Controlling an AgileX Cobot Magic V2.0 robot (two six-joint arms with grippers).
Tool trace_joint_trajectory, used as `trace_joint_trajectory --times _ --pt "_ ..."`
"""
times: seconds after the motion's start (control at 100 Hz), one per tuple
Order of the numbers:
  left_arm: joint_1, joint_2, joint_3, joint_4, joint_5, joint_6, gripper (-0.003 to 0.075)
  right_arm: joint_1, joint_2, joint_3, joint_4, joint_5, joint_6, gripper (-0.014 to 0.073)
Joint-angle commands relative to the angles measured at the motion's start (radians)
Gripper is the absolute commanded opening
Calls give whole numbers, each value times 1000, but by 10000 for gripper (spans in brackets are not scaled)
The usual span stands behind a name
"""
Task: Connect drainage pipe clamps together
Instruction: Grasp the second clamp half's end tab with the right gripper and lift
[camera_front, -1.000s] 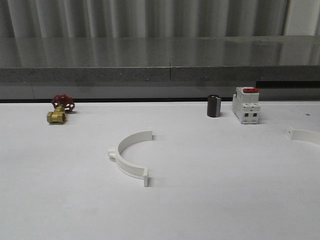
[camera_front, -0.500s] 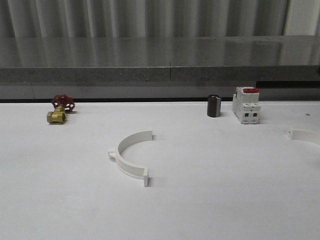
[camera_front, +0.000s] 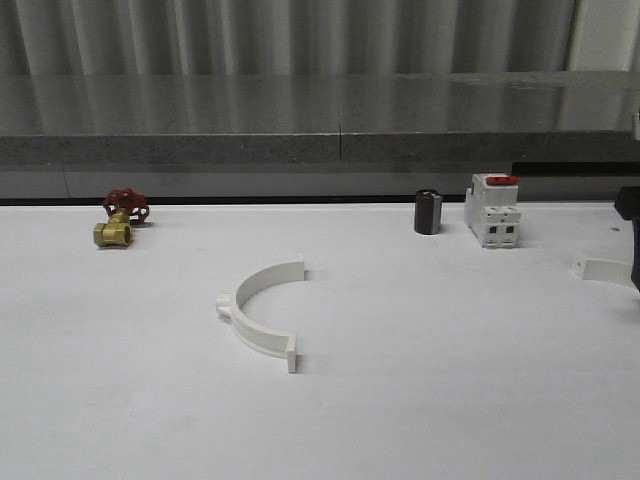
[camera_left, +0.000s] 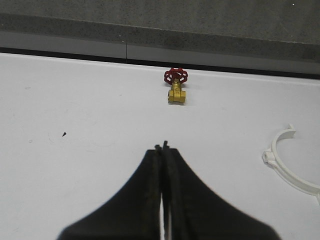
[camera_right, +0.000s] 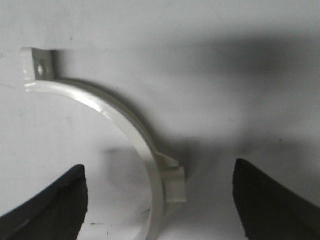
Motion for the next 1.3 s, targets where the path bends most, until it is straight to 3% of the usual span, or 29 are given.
trace_joint_trajectory --times 0.0,0.22,0.46,0.55,1.08,1.29 --pt "3 7 -26 -10 -70 -2 -20 -6 -24 -31 4 -34 -18 594" --pt "3 7 -26 -10 -70 -2 -20 -6 -9 -31 4 -33 -18 572" --pt "3 7 -26 -10 -70 -2 -20 -6 -9 -31 8 -4 2 218" --pt "3 7 -26 -10 -70 -2 -20 -6 -9 -31 9 1 2 146" --pt "3 7 -26 -10 -70 -2 -20 -1 -12 -54 55 42 2 133" --pt "3 7 -26 -10 -70 -2 -20 110 -22 -119 98 109 75 133"
